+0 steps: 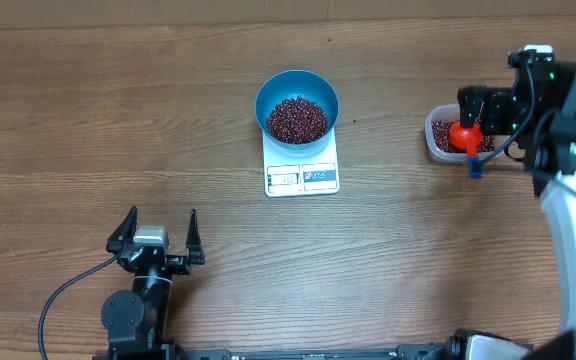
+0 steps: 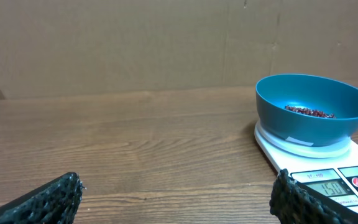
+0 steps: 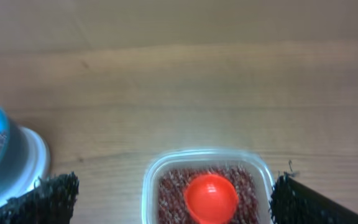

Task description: Scoop item into bowl and weigh 150g on scale

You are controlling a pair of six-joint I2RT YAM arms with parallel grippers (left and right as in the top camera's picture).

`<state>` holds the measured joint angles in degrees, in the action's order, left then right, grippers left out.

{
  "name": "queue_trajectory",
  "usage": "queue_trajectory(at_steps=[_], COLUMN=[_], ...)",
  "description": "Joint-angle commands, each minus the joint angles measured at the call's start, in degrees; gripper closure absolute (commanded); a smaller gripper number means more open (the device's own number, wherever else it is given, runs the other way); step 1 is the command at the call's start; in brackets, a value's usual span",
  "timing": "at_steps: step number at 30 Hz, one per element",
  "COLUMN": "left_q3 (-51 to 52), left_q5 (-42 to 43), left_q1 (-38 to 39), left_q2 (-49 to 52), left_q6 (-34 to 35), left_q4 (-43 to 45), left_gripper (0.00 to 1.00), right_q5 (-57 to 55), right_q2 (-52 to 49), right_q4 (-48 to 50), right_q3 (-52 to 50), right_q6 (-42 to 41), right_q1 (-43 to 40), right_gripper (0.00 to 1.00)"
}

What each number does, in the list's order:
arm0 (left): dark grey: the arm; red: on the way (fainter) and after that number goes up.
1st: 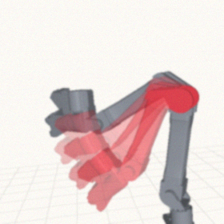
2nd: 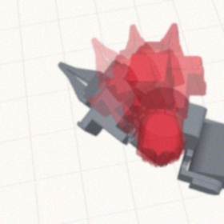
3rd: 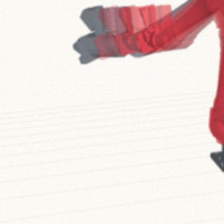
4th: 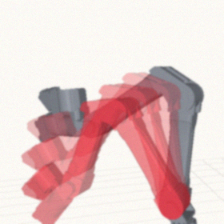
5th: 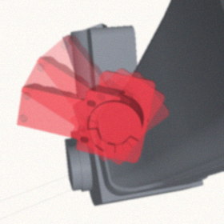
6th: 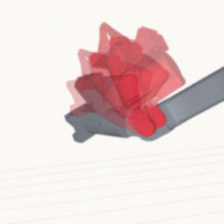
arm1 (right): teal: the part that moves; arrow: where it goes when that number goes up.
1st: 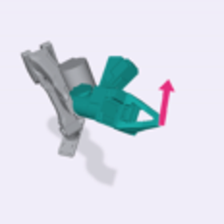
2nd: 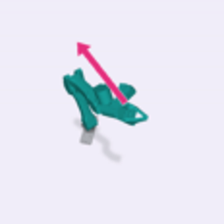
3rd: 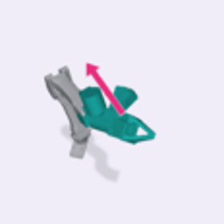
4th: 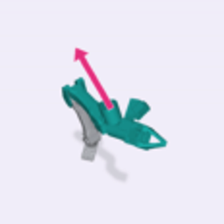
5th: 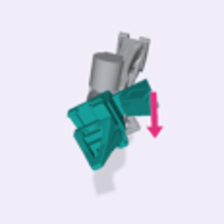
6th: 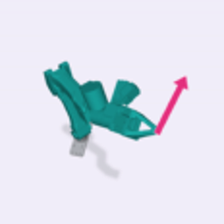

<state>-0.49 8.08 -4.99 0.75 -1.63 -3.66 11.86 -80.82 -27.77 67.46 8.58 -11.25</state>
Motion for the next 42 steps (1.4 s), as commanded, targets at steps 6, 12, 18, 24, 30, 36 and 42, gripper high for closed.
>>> queue_trajectory(at_steps=[6,12,18,24,30,36,42], left_q3=[0.22,0.22,0.22,0.22,0.22,0.22,0.22], left_q5=[-0.61,-0.61,-0.61,-0.61,-0.61,-0.61,-0.61], left_q1=[-0.35,-0.35,-0.35,-0.35,-0.35,-0.35,-0.35], left_q2=[-0.5,-0.5,-0.5,-0.5,-0.5,-0.5,-0.5], left_q6=[0.55,0.55,0.55,0.55,0.55,0.55,0.55], left_q4=[-0.17,-0.17,-0.17,-0.2,-0.17,-0.17,-0.17], left_gripper=[0.01,0.0,0.0,0.0,0.0,0.0,0.0], right_q5=[4.35,4.33,3.91,2.58,2.36,1.73,1.73], right_q2=[15.85,28.55,42.75,55.49,61.7,66.38,72.63], right_q4=[25.77,41.62,50.4,50.82,47.1,39.95,30.67], right_q3=[-21.03,-37.75,-53.88,-63.93,-67.01,-67.01,-67.01], right_q6=[-8.98,-12.37,-14.6,-14.6,-14.62,-14.56,-14.51], right_q1=[3.82,5.73,5.77,5.77,5.77,5.77,5.79], right_gripper=[0.0,0.0,0.0,0.0,0.0,0.0,0.0])
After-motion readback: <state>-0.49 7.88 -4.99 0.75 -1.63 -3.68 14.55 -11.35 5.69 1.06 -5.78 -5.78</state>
